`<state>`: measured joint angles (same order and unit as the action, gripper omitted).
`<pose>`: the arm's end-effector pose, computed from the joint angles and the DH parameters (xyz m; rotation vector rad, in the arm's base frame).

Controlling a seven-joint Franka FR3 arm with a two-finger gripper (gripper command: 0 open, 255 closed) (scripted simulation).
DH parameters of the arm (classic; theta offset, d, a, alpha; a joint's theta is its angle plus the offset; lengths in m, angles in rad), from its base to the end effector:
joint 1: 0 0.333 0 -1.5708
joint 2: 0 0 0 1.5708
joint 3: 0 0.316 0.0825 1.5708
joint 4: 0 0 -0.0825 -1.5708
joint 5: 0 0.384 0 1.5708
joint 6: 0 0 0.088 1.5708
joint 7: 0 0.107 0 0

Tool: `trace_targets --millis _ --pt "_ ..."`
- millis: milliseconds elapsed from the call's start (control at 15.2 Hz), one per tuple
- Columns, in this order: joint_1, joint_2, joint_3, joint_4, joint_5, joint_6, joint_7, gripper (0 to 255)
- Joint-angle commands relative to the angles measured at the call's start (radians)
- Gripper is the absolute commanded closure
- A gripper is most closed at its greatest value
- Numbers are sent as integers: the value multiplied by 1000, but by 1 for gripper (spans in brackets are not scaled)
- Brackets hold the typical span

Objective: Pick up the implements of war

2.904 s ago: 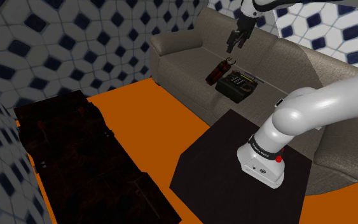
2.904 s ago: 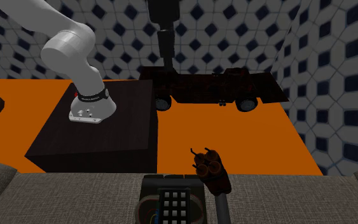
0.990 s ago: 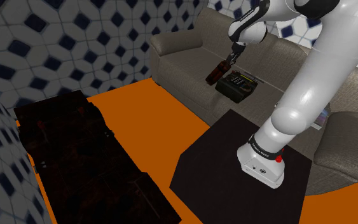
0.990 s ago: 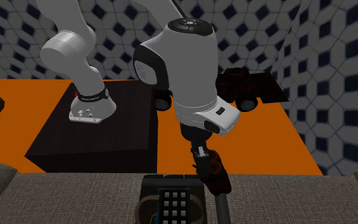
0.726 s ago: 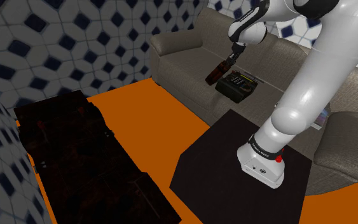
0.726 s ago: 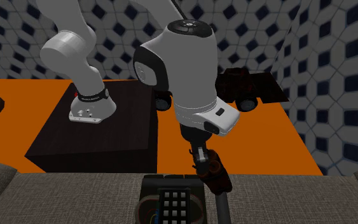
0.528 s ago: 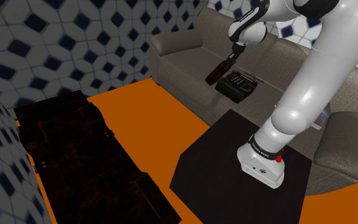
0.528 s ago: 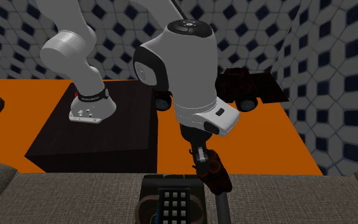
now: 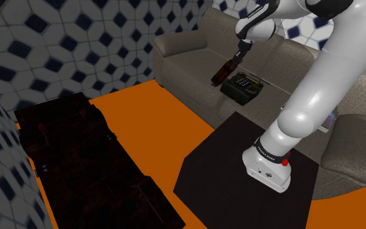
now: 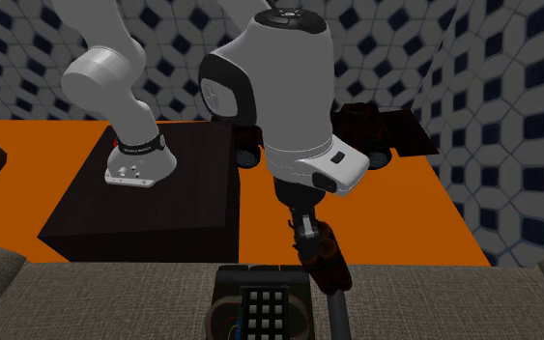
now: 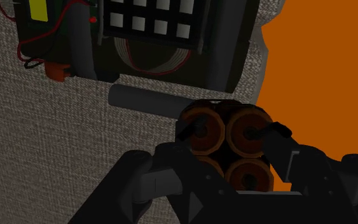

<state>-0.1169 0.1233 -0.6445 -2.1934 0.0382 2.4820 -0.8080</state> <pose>0.4100 -0.3854 0.3592 2.9693 0.0436 0.1515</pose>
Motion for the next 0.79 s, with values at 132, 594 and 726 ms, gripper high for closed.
trace_targets --millis 132,594,726 --pt "7 -38 -8 22 -35 -51 21 255" --pt "14 -95 -11 67 -84 -142 51 255" --pt "15 -96 -11 68 -84 -144 52 255"
